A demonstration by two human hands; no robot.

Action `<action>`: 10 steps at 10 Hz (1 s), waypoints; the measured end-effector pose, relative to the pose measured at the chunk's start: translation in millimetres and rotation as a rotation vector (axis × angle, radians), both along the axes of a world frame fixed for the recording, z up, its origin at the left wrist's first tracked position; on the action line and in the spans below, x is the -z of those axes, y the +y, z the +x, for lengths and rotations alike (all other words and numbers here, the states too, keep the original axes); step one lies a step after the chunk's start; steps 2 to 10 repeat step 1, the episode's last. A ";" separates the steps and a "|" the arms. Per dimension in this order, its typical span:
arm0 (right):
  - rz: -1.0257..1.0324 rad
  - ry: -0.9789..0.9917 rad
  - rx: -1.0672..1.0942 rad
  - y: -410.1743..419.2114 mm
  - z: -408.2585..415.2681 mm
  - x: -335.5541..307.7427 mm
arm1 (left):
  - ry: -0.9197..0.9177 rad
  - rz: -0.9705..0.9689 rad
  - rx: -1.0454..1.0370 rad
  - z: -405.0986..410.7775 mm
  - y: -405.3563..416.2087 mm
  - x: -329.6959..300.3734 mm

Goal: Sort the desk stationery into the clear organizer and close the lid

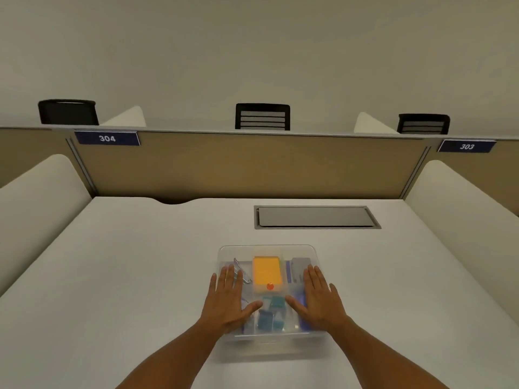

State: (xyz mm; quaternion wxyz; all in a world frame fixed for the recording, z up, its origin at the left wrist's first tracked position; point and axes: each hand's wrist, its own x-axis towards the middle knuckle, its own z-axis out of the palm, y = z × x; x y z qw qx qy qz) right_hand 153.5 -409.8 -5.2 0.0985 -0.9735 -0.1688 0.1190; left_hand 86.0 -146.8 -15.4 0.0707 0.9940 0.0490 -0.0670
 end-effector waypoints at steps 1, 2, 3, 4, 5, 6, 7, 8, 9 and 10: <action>-0.013 0.055 -0.004 4.8 9.0 -15.7 | 0.077 -0.067 0.025 9.2 3.7 -24.2; -0.013 0.055 -0.004 4.8 9.0 -15.7 | 0.077 -0.067 0.025 9.2 3.7 -24.2; -0.013 0.055 -0.004 4.8 9.0 -15.7 | 0.077 -0.067 0.025 9.2 3.7 -24.2; -0.013 0.055 -0.004 4.8 9.0 -15.7 | 0.077 -0.067 0.025 9.2 3.7 -24.2; -0.013 0.055 -0.004 4.8 9.0 -15.7 | 0.077 -0.067 0.025 9.2 3.7 -24.2; -0.013 0.055 -0.004 4.8 9.0 -15.7 | 0.077 -0.067 0.025 9.2 3.7 -24.2; -0.013 0.055 -0.004 4.8 9.0 -15.7 | 0.077 -0.067 0.025 9.2 3.7 -24.2; -0.013 0.055 -0.004 4.8 9.0 -15.7 | 0.077 -0.067 0.025 9.2 3.7 -24.2; -0.013 0.055 -0.004 4.8 9.0 -15.7 | 0.077 -0.067 0.025 9.2 3.7 -24.2; -0.013 0.055 -0.004 4.8 9.0 -15.7 | 0.077 -0.067 0.025 9.2 3.7 -24.2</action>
